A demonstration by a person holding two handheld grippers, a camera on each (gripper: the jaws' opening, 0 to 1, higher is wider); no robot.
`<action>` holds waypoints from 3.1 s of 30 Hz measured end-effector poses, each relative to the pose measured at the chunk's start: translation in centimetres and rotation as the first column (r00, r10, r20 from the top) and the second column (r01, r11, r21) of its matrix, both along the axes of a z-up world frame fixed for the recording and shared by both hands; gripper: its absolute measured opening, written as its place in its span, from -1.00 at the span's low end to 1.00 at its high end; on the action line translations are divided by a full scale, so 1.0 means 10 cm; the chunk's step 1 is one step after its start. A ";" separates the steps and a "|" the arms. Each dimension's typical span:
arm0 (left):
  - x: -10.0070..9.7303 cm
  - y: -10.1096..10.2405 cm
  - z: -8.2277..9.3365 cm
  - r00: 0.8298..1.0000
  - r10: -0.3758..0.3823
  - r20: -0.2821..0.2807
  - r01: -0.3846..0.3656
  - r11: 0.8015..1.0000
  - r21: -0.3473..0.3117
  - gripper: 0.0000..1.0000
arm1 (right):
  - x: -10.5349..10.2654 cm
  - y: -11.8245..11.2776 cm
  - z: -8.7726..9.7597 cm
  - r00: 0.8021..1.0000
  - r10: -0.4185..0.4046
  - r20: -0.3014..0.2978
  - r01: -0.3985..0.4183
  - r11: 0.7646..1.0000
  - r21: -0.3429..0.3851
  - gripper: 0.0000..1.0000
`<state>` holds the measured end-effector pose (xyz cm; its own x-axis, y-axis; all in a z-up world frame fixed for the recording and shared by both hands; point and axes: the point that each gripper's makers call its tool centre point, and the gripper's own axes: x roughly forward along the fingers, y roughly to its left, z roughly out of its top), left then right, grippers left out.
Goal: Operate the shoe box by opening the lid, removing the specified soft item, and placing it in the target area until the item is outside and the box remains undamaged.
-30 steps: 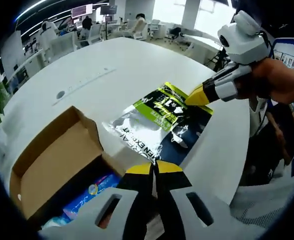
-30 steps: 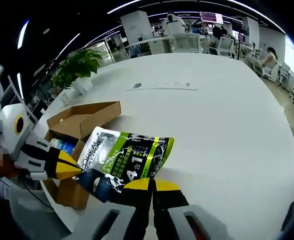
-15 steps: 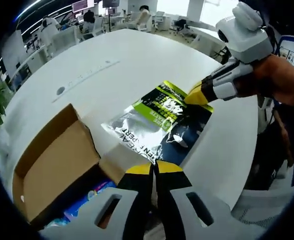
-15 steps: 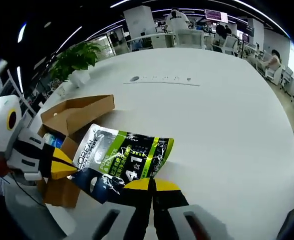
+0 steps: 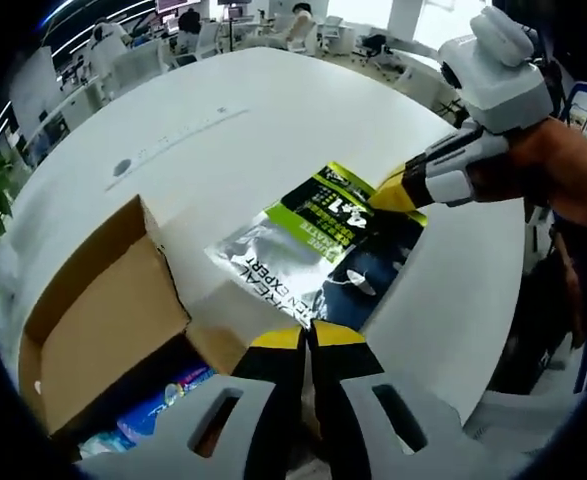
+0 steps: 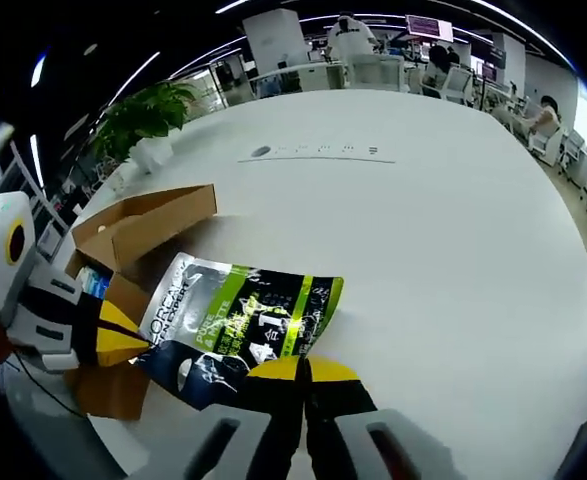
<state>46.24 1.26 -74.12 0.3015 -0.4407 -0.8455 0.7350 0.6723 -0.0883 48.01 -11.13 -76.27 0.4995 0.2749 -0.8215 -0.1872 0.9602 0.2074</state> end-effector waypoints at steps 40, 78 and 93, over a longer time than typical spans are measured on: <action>-0.10 -0.02 -0.03 0.995 0.045 -0.089 -0.044 0.999 0.012 -0.74 | -0.07 -0.02 -0.24 0.997 -0.059 -0.055 0.061 0.998 0.028 -1.00; -0.16 0.29 0.57 0.998 0.062 -0.026 -0.067 0.952 -0.299 -0.29 | -0.15 0.26 -0.31 0.996 -0.043 -0.075 0.046 0.998 0.045 -1.00; -0.15 0.49 0.62 0.998 0.070 -0.001 -0.067 0.953 -0.296 -0.34 | -0.16 0.23 -0.28 0.998 -0.019 -0.057 0.019 1.000 0.013 -1.00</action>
<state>44.78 6.15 -67.88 0.3472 -0.6483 -0.6776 0.6897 0.6661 -0.2840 46.43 -8.78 -79.08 0.4571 0.2767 -0.8453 -0.1565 0.9606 0.2298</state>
